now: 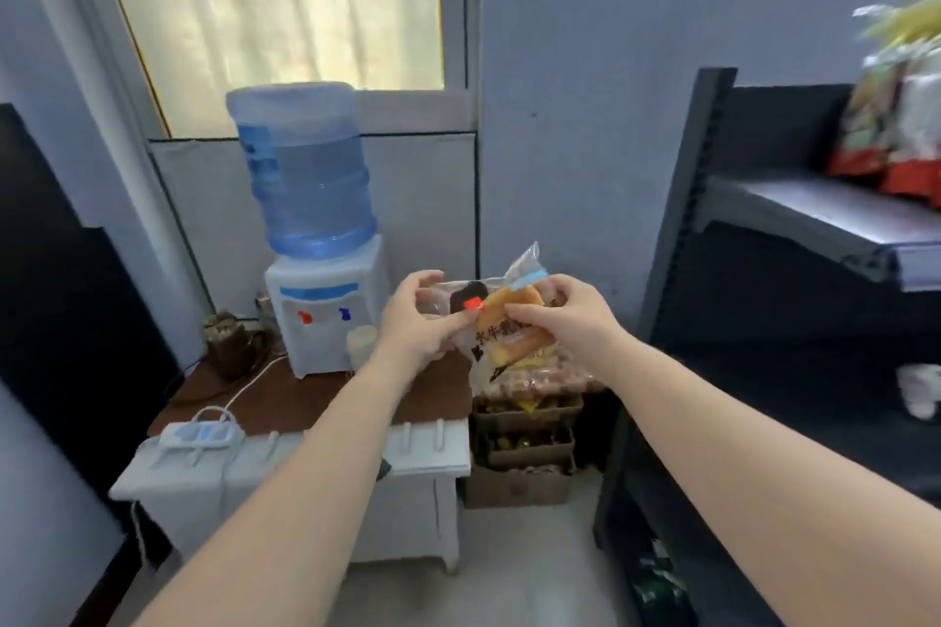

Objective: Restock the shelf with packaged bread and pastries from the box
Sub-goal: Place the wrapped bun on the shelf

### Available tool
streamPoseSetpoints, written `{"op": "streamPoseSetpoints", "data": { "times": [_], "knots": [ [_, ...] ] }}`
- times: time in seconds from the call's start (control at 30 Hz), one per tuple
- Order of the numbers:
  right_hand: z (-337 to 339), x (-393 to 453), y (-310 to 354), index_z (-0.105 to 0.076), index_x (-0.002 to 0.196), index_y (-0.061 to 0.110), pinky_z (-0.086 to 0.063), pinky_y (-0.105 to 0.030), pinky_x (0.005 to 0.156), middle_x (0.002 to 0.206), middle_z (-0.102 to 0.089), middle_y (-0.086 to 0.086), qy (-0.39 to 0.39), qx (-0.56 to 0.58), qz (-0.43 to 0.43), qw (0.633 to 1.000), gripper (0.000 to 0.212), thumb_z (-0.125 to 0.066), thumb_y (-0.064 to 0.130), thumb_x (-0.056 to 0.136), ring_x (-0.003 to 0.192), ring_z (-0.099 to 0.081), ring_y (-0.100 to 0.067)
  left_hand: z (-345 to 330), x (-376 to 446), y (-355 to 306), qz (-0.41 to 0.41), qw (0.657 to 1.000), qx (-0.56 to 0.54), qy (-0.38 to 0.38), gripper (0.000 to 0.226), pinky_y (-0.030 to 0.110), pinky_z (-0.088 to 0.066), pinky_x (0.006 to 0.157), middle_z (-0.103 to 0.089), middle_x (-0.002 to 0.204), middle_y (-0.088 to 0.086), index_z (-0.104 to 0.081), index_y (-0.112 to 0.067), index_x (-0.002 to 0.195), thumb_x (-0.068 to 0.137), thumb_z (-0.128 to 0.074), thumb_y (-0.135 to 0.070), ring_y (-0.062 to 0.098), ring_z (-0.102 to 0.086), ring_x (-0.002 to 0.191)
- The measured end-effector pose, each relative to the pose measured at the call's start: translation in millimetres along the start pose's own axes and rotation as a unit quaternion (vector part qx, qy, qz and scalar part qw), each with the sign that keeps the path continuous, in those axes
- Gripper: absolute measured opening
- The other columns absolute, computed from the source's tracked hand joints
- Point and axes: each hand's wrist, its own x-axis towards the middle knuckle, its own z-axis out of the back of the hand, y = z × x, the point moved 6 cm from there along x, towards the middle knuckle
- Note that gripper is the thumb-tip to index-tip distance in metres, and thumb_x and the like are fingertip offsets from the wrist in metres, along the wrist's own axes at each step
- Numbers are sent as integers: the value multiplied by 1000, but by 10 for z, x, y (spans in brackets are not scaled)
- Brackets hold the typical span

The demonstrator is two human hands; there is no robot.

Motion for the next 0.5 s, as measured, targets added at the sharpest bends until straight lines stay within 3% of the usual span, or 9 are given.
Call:
{"op": "streamPoseSetpoints", "data": {
  "times": [0.07,0.1,0.2,0.33,0.5],
  "knots": [
    [488,-95,153,-61,96,18,-55,-26,71,95,-68,-1,-54,35,26,998,29,-79,27,75,88,-66,-15,-405,67,-304,-19,998,-51,31,55,44,-58,78,-58,113,7,-50,-20,120,74,-79,-26,25,-61,103],
    [715,-149,211,-61,96,19,-54,-24,71,94,-68,0,-82,51,40,995,28,-78,27,76,87,-66,-15,-629,67,-463,-30,996,-66,55,48,45,-57,78,-59,113,9,-50,-22,116,76,-77,-25,26,-61,104],
    [1433,-382,286,-62,94,18,-56,-34,85,96,-70,-4,-169,83,78,979,24,-77,26,77,93,-68,-20,-1343,-69,-1036,-86,982,-118,118,42,34,-55,69,-62,109,4,-48,-24,112,80,-74,-23,20,-62,99],
    [2399,-824,281,-62,98,17,-53,-41,92,102,-70,-8,-259,104,102,955,25,-75,26,79,98,-67,-22,-2221,-367,-1770,-140,959,-162,187,48,38,-59,73,-68,94,-5,-47,-22,117,79,-75,-14,20,-68,93],
    [3681,-1546,152,-60,106,21,-52,-34,91,105,-67,-2,-351,70,116,926,32,-73,33,80,102,-63,-18,-3369,-911,-2515,-203,931,-160,256,48,34,-57,80,-67,98,-8,-46,-29,114,78,-76,-21,17,-67,93]
  ]
}}
